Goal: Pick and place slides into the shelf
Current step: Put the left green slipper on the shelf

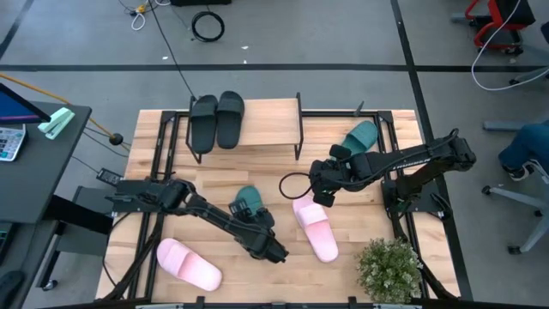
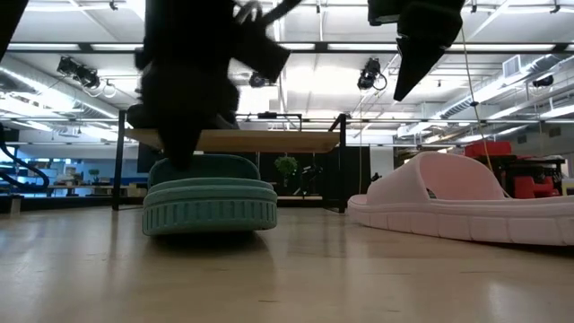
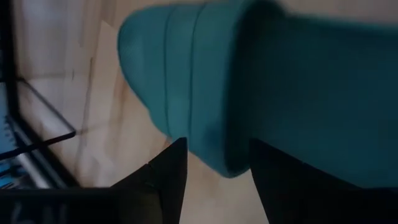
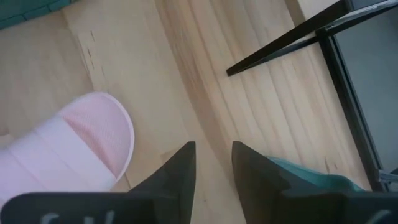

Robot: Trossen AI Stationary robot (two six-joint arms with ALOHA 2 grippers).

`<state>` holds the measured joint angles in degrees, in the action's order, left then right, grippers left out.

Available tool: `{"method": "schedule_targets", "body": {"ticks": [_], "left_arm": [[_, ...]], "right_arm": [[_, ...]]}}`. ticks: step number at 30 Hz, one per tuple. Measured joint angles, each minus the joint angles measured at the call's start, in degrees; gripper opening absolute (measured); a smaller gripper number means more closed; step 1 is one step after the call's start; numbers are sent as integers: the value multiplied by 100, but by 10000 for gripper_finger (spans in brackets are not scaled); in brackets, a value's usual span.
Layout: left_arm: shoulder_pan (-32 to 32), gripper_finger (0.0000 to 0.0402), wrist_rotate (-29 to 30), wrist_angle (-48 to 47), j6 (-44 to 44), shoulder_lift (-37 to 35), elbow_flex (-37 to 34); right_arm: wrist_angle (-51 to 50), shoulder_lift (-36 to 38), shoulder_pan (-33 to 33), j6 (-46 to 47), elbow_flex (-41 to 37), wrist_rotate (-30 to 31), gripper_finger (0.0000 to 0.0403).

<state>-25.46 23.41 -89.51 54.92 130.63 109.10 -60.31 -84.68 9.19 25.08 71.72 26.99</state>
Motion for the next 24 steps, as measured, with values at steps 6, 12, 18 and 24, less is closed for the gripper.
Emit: {"method": "schedule_targets", "body": {"ticks": [6,12,18,24], "left_arm": [[138,163,168,-52,1,-2,-462],[291,106,188,-48,-158,0,-548],[173,15,116,-70,-750,0,-147],[74,20,473,-47,-1084,-310,515]], "right_arm": [[0,0,0,-8,0,2,110],[0,0,0,42,0,0,110],[17,0,0,37,0,1,110],[20,0,0,35,0,28,110]]}}
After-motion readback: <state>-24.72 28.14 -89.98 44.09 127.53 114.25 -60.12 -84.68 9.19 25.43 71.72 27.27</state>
